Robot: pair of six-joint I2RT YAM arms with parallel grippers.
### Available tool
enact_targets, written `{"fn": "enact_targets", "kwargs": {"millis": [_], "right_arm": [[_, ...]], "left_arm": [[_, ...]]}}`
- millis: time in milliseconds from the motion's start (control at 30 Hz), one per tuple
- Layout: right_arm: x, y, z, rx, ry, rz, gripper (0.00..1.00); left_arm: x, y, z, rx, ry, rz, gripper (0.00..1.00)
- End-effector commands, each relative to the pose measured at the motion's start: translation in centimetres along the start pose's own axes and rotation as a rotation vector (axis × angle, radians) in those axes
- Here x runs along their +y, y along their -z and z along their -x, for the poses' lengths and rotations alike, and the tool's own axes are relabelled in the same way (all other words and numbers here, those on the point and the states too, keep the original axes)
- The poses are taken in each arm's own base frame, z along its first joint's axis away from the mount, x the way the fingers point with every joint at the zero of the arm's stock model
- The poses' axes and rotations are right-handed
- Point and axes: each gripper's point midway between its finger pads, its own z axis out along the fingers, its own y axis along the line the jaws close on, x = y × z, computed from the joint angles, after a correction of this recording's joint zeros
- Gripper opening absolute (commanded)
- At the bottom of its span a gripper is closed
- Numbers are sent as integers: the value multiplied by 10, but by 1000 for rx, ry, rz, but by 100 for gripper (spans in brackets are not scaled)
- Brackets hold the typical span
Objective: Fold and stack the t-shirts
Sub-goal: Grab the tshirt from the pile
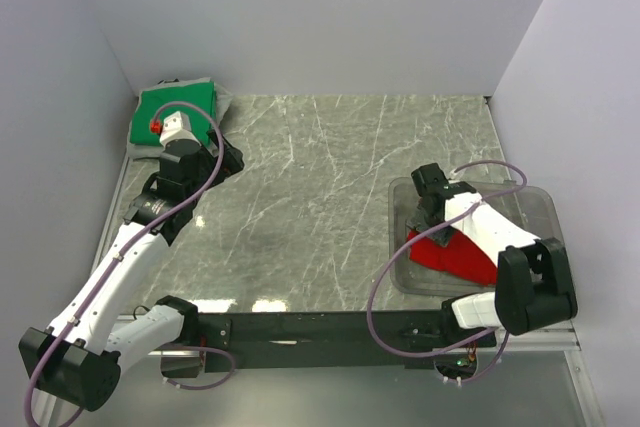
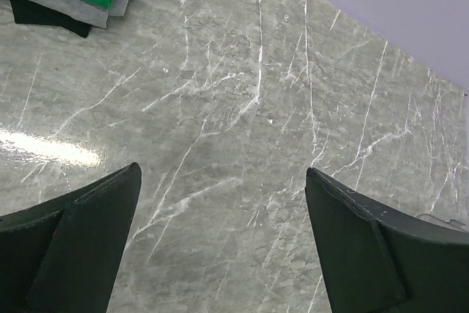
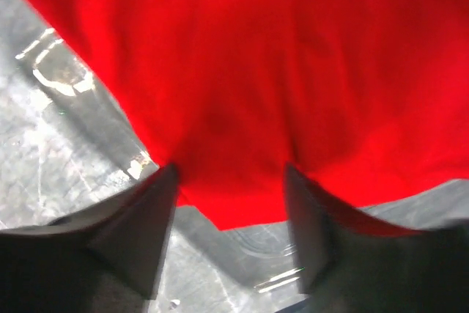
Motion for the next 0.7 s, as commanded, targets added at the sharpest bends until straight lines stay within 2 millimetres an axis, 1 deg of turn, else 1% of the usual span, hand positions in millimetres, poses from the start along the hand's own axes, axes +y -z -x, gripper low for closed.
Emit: {"fn": "enact_targets", "kwargs": {"millis": [0,33,67,133,167,233,267,300,333,367,400,433,467,500,533,567,633,667], "right_arm": [[4,-1,6,-4,-23,3,57],[4,-2,5,3,-27,6,50],[3,-2,4,6,-30,1,32],[-1,2,7,-7,-30,-6,15],[1,7,11,-20,-31,0,0],[-5,19,18,-47,-34,-7,0],[-4,28,28,-79,-37,4,0],[-3,44,40,-120,-42,27,0],[-6,49,39,-123,-44,30,0],[-3,66,54,-170,-47,57,0],[-3,78,63,-200,-50,75,0],[-7,95,70,-231,-54,93,0],[-4,122,91,-306,-63,126,0],[-7,137,100,-338,-67,139,0],[-8,158,112,-392,-60,171,0],[-5,193,132,-469,-85,238,0],[-5,234,154,-571,-82,311,0],[-3,271,170,-645,-101,389,0]], "left_arm": [[-1,5,9,-31,17,7,99],[0,5,9,-30,16,10,99],[0,6,9,-29,14,11,99],[1,6,9,-28,12,15,99],[2,7,9,-29,9,14,99],[4,8,9,-33,7,21,99],[4,8,9,-33,4,23,99],[4,7,9,-37,5,24,99],[5,7,10,-39,3,26,99],[5,7,10,-40,6,27,99],[5,5,9,-38,4,29,99],[4,5,11,-42,4,27,99],[4,5,12,-44,2,30,100],[3,4,12,-44,1,30,99],[2,3,12,-43,0,27,99],[2,3,13,-44,-4,26,100],[1,1,12,-40,-10,25,100],[0,0,12,-37,-13,24,99]]}}
